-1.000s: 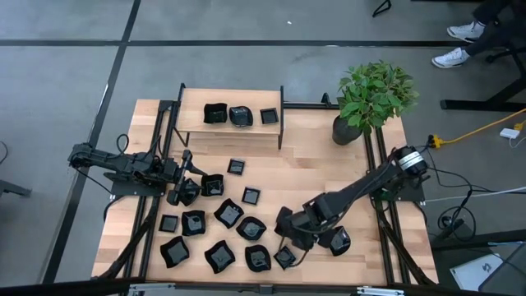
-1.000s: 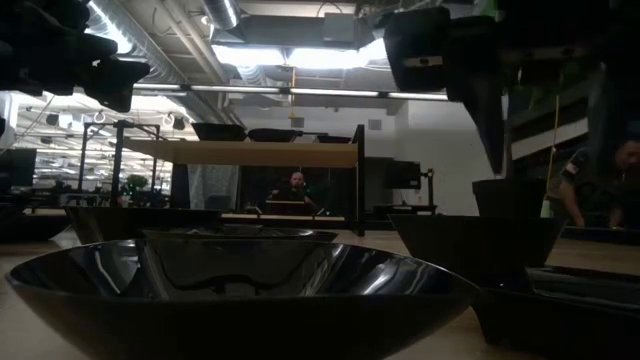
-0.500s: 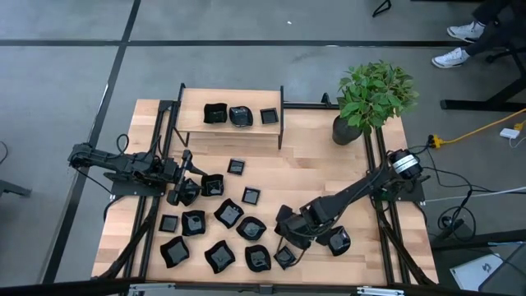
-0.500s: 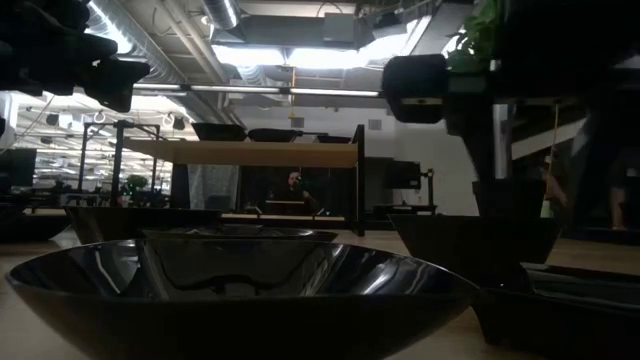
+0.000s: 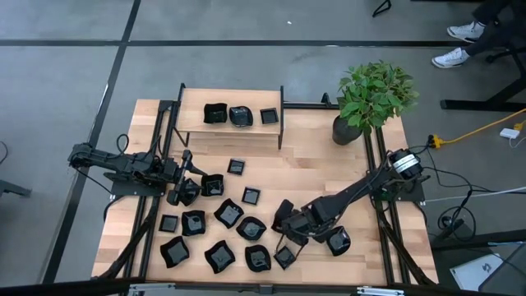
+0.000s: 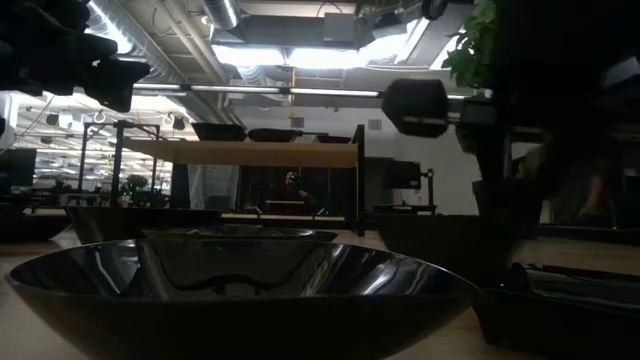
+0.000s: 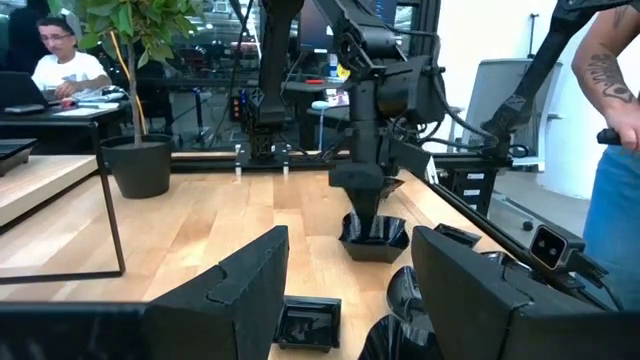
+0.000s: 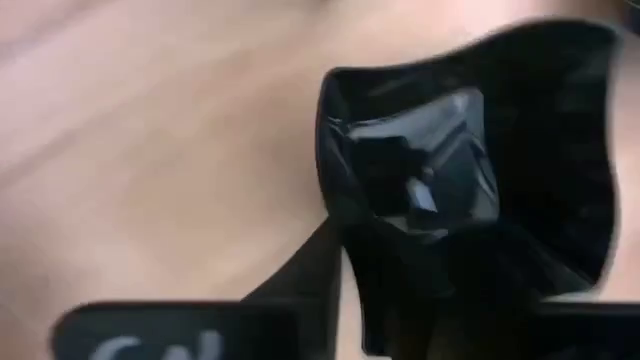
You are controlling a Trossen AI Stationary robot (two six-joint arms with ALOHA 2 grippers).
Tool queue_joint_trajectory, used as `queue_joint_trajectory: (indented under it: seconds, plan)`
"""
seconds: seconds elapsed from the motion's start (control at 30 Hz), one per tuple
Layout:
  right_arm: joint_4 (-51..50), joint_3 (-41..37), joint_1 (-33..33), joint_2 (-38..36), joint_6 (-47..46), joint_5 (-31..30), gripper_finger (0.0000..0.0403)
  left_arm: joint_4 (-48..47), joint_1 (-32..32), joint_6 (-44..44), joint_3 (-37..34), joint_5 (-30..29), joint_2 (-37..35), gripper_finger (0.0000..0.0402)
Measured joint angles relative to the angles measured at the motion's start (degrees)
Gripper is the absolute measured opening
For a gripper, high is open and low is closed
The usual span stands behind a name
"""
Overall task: Pick & Place Mini shaped plates
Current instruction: Stack the distorted square plate on top of the distorted square plate on the shelf
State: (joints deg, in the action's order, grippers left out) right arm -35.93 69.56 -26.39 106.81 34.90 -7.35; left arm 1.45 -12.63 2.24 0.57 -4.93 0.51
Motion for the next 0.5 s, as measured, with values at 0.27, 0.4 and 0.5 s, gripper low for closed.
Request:
queue_joint_trajectory:
  seconds: [0.27, 0.4, 0.5]
  plan:
    - [-1.2, 1.9, 2.7, -2.3, 0.0, 2.1, 0.001, 0.0, 0.0, 0.0, 0.0, 0.0, 0.0, 0.0207]
    - [-4.0, 5.5, 5.3, -2.8, -0.7, 4.0, 0.0005, 0.0, 0.0, 0.0, 0.0, 0.0, 0.0, 0.0208]
    - [-6.0, 8.7, 7.2, -2.8, -1.9, 5.0, 0.0005, 0.0, 0.0, 0.0, 0.0, 0.0, 0.0, 0.0208]
